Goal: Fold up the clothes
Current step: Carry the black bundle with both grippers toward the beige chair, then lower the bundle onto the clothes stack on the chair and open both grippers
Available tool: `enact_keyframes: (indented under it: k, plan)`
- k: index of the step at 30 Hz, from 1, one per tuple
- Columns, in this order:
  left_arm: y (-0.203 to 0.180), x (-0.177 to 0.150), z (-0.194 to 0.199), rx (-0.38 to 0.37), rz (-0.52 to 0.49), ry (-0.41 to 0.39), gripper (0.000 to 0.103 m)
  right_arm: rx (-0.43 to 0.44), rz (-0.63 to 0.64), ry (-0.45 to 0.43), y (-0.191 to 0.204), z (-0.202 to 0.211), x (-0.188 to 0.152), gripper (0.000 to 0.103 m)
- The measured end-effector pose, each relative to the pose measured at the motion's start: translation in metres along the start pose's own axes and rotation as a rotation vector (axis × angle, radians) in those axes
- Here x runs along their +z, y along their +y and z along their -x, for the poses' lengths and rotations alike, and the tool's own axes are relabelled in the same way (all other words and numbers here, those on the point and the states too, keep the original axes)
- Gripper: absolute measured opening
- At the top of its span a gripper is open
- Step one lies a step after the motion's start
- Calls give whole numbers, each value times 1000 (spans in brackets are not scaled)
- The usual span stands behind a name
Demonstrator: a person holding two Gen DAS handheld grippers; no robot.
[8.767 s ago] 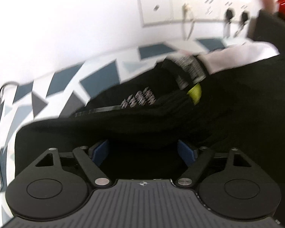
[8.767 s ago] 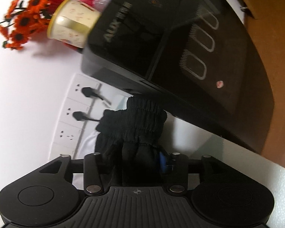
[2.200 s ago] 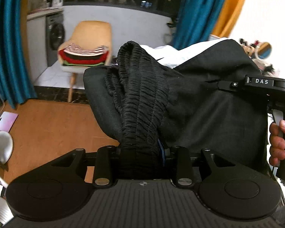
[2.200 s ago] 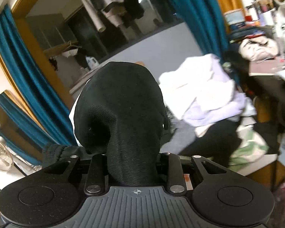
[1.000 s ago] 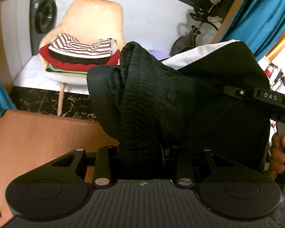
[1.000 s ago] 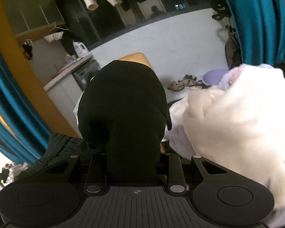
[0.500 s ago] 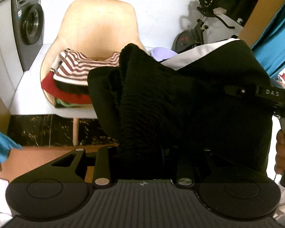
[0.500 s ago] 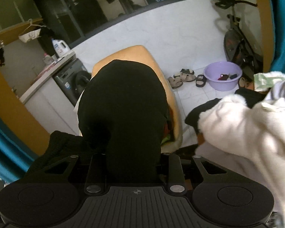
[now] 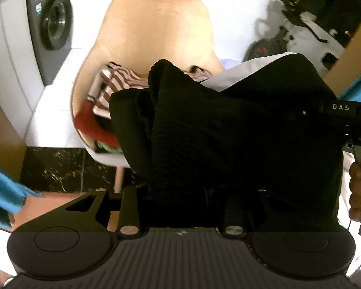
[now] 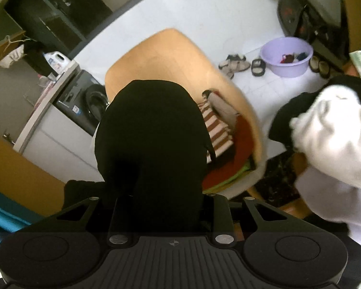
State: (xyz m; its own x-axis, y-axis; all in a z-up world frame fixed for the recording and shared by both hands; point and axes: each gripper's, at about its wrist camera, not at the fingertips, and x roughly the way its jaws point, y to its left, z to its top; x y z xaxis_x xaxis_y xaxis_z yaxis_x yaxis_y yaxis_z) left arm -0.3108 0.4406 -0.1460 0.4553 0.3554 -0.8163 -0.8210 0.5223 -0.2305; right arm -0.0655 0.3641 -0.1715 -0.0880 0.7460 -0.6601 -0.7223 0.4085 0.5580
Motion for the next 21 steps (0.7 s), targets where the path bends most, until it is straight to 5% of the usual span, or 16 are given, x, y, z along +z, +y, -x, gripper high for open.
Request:
enact_keyframes:
  k: [6,14,21]
  plan:
    - [30,90,-79,76,-6,-7,33,52,45,26,5,-97,75,25]
    - [78,225,-211,139,3,115,33,25,136,87,1,-259,186,25]
    - [142,237,-342,201,19,306,45,-79,333,155,-6,-412,211,27]
